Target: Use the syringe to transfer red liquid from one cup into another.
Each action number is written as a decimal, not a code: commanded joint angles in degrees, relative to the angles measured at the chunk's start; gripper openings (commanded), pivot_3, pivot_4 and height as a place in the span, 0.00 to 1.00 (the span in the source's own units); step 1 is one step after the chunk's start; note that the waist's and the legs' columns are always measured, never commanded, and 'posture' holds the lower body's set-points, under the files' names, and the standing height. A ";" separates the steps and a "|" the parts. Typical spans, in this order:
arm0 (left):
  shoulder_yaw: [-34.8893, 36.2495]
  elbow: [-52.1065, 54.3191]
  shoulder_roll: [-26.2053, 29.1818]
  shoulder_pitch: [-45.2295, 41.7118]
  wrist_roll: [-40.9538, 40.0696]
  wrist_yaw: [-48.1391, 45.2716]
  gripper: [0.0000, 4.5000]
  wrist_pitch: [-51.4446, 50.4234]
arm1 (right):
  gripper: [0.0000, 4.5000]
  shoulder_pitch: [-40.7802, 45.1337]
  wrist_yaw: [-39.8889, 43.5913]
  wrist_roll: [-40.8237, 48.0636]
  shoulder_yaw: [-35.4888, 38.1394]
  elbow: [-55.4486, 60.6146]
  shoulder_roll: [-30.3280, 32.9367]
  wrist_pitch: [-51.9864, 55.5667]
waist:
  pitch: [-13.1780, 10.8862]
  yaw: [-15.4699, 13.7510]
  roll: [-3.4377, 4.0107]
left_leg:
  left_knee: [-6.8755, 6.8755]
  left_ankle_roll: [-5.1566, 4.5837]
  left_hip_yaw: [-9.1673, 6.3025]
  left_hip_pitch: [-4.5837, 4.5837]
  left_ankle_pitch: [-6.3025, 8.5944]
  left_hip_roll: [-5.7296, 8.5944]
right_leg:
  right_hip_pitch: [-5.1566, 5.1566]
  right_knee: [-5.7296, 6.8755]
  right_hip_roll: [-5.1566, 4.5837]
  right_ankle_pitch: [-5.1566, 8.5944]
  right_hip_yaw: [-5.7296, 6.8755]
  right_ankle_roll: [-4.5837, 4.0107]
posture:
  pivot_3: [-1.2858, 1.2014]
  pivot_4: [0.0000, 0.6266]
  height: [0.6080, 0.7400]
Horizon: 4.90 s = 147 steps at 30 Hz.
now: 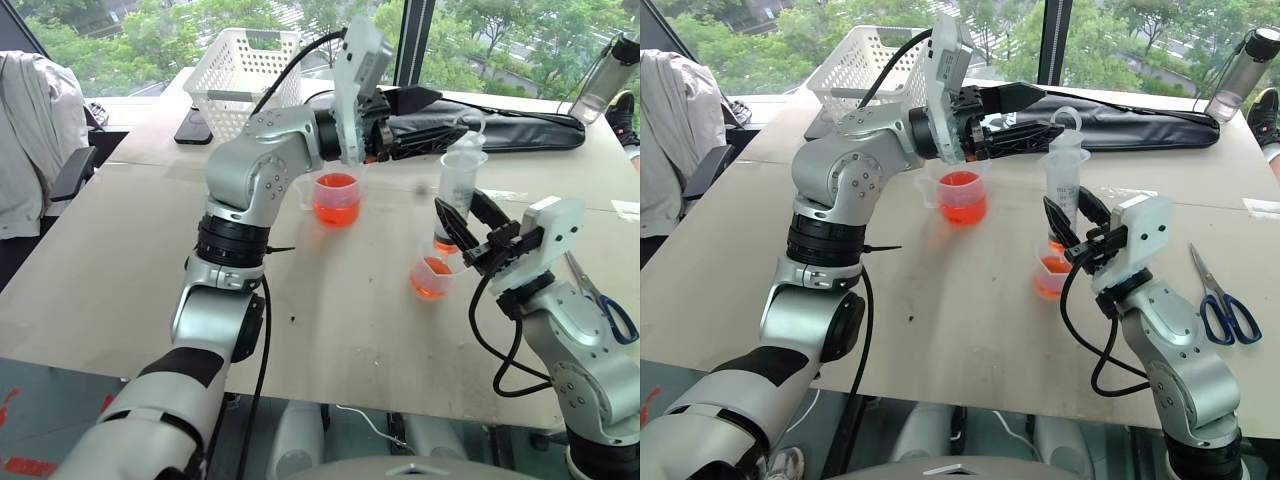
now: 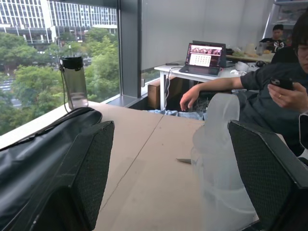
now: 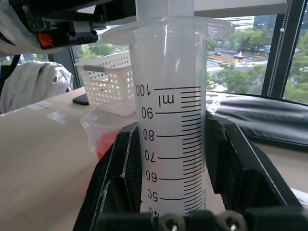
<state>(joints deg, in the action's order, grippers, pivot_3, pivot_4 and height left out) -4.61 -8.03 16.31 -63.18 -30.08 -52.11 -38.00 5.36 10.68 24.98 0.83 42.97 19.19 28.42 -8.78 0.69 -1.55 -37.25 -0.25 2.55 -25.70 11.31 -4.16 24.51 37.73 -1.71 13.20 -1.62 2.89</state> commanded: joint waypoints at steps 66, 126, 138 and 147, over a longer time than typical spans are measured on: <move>-9.03 6.63 -2.51 6.76 3.18 -9.44 0.00 1.61 | 0.32 -0.55 0.20 -6.27 2.57 4.42 -4.34 -1.98 | 0.00 -0.06 0.01 | -0.03 0.00 -0.02 0.00 0.00 0.00 | -0.01 0.03 0.00 0.00 0.00 0.00 | 0.52 0.24 0.88; 20.67 6.09 0.88 6.75 -24.47 12.73 0.33 -26.95 | 1.00 -8.42 20.33 14.94 22.75 8.80 15.71 2.35 | 0.02 0.00 0.05 | -0.15 -0.01 -0.41 0.11 0.00 0.06 | -0.35 -0.05 0.09 0.01 0.11 0.00 | 0.52 0.24 0.88; 24.67 -1.43 30.69 14.16 -30.53 12.98 0.33 -53.68 | 1.00 -21.18 37.76 24.23 30.32 9.33 24.73 -1.78 | -0.07 0.07 -0.11 | 0.12 0.02 -0.33 0.93 0.02 0.03 | -1.02 -0.09 0.02 0.30 0.15 -0.05 | 0.52 0.24 0.88; 0.53 -19.30 37.15 11.01 -10.89 -0.82 0.33 -39.10 | 1.00 -23.25 40.59 24.52 29.74 9.92 26.22 -3.33 | -0.04 -1.51 -0.26 | 0.07 0.03 -0.18 0.96 0.02 0.03 | -1.03 -0.14 -0.12 0.26 0.18 -0.25 | 0.52 0.24 0.88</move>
<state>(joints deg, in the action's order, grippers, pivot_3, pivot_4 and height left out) -1.93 -25.06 52.31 -49.14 -44.18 -49.35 -80.89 -17.57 50.93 48.54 29.60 51.00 44.72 26.15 -8.82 -0.82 -1.81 -37.17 -0.21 2.38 -24.79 11.33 -4.12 23.52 37.58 -1.83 13.42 -1.44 2.57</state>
